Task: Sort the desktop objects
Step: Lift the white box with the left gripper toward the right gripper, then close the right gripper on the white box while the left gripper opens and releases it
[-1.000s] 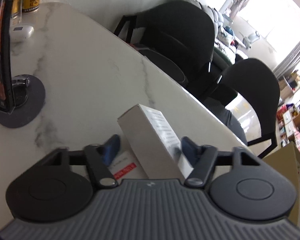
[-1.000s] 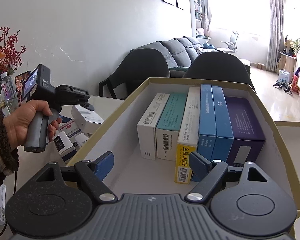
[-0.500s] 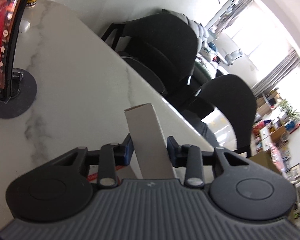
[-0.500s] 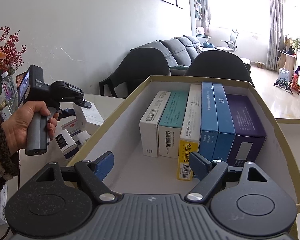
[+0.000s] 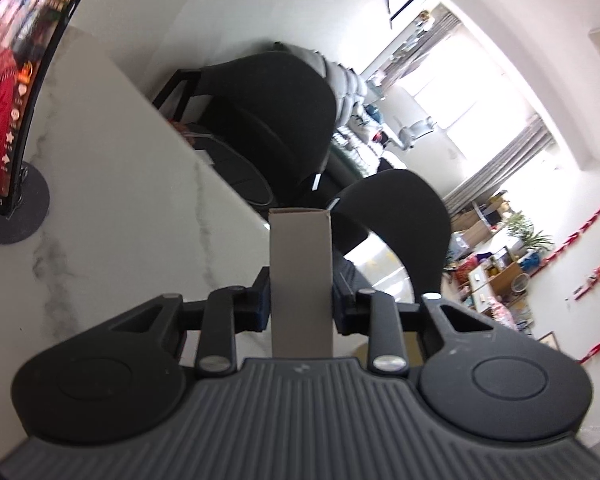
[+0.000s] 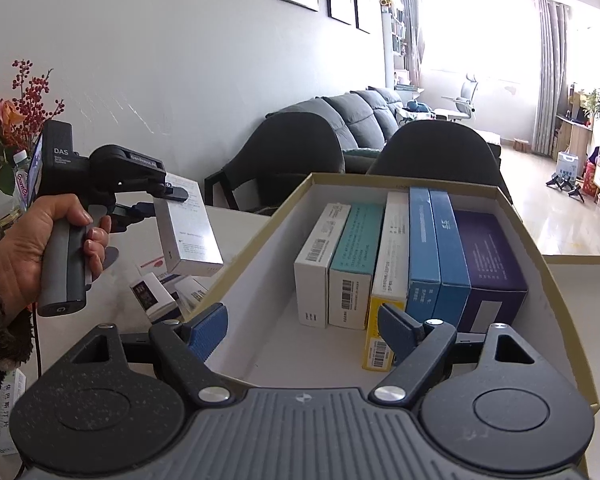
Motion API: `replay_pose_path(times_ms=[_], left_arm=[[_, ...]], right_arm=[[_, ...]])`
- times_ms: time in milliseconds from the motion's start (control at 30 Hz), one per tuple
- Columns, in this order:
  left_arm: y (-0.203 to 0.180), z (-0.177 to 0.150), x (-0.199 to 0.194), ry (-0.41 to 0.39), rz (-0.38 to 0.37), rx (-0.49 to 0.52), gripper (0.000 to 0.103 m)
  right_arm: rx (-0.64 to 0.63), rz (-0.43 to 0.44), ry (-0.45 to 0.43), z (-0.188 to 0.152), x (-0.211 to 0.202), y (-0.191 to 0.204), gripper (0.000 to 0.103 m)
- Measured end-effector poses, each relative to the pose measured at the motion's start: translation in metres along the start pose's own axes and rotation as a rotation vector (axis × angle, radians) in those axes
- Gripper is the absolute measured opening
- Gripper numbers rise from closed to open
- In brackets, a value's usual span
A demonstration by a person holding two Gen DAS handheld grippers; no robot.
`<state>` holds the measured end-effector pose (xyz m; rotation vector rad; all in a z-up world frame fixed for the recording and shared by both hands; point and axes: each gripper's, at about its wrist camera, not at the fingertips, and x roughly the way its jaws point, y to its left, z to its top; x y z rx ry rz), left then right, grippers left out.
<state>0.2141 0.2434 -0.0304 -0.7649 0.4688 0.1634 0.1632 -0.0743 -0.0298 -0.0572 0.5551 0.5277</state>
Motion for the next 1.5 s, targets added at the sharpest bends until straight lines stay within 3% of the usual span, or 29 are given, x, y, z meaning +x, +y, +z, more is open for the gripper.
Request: replay_pose_path(times_ms=[700, 1500], left_arm=[[-0.041, -0.010, -0.064, -0.009, -0.291, 0.137, 0.027], [-0.031, -0.041, -0.070, 0.142, -0.451, 0.144, 0.027]], right_arm=[[-0.050, 0.073, -0.097, 0.014, -0.035, 0.036, 0.085], [-0.003, 0.177, -0.089, 0.016, -0.050, 0.050, 0.086]])
